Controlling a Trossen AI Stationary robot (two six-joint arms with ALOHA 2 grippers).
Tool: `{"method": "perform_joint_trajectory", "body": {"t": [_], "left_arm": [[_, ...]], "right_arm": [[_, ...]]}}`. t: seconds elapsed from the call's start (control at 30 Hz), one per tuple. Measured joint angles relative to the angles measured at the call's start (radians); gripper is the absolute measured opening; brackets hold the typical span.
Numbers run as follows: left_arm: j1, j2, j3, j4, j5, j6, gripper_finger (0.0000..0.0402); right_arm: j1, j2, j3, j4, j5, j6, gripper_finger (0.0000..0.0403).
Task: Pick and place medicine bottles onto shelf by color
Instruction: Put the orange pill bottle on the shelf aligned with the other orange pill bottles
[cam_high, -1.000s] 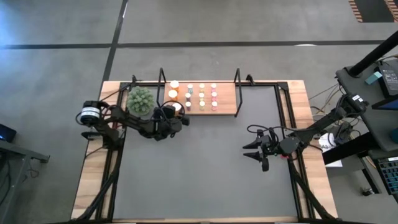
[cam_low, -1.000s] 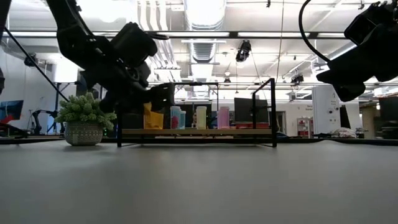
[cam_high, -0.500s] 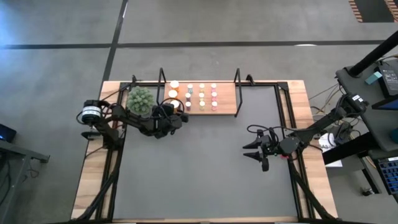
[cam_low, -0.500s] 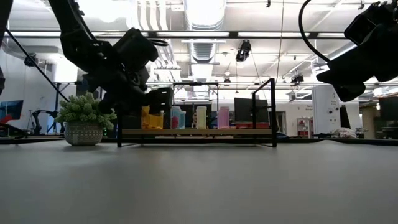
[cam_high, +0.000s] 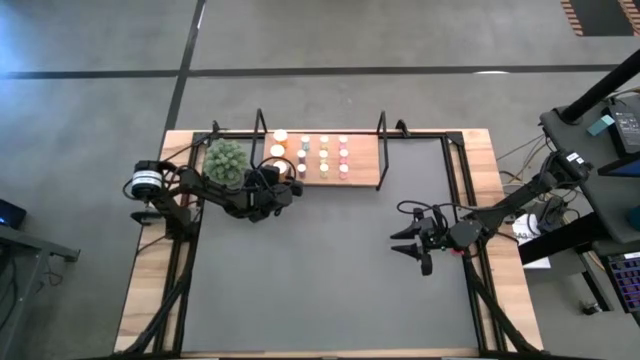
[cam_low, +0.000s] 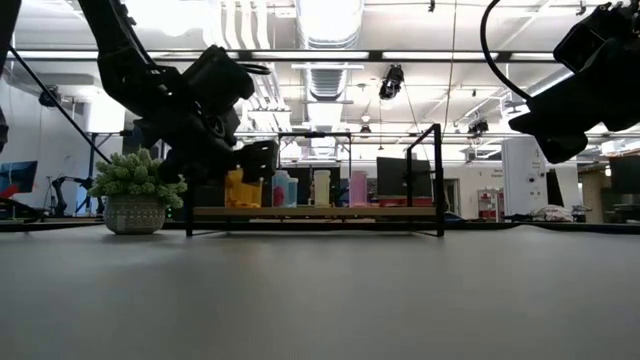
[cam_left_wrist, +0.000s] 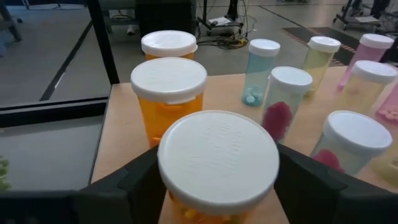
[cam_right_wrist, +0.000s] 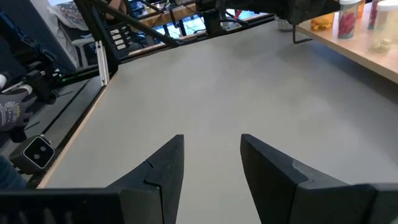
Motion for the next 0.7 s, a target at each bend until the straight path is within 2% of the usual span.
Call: {"method": "perform_joint_trajectory", "body": {"t": [0.17,0.7], "left_arm": [[0.000,-0.007,0.000,0.004,0.011,0.002,0.0265],[-0.014,-0.011,0.021,0.006,0.017,0.008,0.0268]], "right_arm": [[0.000,0.000,0.000,0.000,0.000,0.000,0.0148],[0.000,0.000,0.000,0.000,0.000,0.000,0.0148]]}}
